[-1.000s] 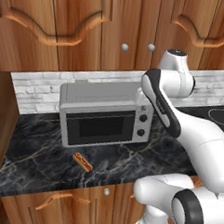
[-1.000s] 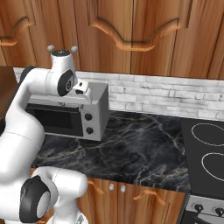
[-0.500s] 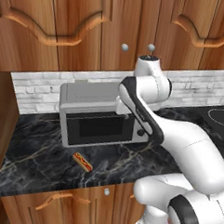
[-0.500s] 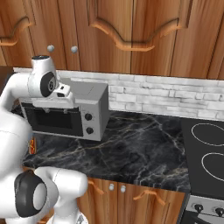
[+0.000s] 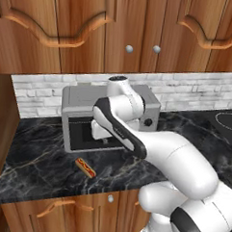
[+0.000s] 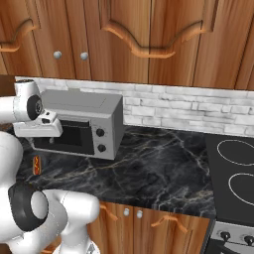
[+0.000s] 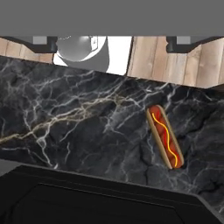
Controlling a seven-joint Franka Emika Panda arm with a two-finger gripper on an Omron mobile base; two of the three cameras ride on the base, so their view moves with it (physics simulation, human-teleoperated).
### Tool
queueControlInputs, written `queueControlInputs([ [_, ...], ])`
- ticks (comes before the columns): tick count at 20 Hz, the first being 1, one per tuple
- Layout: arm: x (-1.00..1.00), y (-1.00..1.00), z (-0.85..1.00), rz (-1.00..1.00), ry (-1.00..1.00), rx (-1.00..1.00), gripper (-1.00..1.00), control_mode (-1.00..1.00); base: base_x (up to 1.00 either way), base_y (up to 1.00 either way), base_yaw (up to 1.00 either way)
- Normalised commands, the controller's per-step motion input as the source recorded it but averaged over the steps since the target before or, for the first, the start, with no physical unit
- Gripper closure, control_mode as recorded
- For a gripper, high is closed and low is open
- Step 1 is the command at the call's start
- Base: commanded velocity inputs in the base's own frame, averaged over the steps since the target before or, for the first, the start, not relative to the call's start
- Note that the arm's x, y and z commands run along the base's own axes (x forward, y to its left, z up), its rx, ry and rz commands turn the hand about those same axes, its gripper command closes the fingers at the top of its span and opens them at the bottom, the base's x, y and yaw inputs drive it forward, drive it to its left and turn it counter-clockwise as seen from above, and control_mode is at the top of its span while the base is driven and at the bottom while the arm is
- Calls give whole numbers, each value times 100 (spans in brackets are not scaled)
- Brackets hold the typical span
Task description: Store the hot dog in the freezer for long-term storage. Close the freezer door after placing the cooked food.
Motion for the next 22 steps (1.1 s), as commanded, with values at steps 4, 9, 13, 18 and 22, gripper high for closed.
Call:
queueControlInputs([
  [4, 2, 49, -44, 3, 2, 0, -100, -100, 0, 0, 0],
  [9, 17, 32, -27, 1, -8, 0, -100, -100, 0, 0, 0],
  [13, 16, 42, -37, 5, -7, -7, -100, -100, 0, 0, 0],
  [18, 18, 39, -43, 4, 0, -7, -100, -100, 0, 0, 0],
  [22, 4, 0, -32, 0, 0, -2, -100, -100, 0, 0, 0],
])
